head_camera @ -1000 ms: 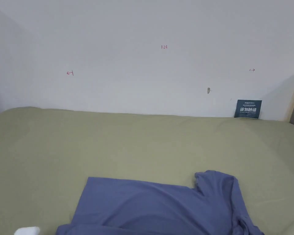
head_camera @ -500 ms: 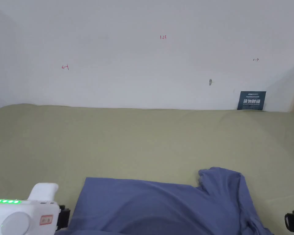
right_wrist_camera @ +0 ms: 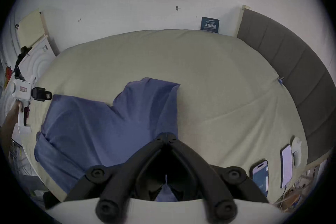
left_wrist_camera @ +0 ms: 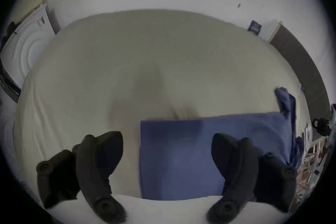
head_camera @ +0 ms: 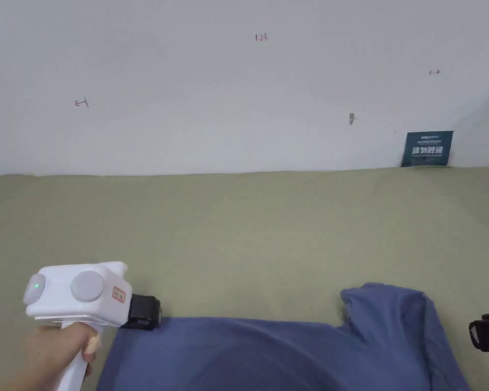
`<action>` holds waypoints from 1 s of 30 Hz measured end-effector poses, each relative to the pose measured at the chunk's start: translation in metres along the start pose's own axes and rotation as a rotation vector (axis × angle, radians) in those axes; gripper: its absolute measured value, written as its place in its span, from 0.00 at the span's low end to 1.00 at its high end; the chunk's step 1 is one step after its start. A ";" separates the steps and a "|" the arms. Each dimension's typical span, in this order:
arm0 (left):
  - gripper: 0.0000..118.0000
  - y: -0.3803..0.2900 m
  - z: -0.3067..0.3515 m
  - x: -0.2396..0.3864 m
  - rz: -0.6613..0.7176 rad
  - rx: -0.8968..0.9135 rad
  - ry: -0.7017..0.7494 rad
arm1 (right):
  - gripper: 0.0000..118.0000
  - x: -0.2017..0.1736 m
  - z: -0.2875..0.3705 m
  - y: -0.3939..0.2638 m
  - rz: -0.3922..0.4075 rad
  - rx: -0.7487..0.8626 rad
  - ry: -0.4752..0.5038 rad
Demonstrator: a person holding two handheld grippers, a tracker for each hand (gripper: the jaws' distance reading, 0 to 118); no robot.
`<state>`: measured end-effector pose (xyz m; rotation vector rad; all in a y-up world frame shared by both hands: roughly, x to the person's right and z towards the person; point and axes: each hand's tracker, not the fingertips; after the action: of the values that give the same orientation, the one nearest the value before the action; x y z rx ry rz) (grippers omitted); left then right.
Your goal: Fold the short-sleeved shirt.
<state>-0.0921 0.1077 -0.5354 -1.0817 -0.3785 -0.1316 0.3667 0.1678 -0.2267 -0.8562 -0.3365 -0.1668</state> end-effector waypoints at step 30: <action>0.03 -0.029 0.070 -0.001 0.019 0.269 0.040 | 0.00 -0.017 -0.052 0.073 -0.015 -0.058 0.009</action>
<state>-0.1178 0.1556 -0.4820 -0.8162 -0.3393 -0.0825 0.3828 0.1752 -0.3160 -0.9100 -0.3314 -0.1953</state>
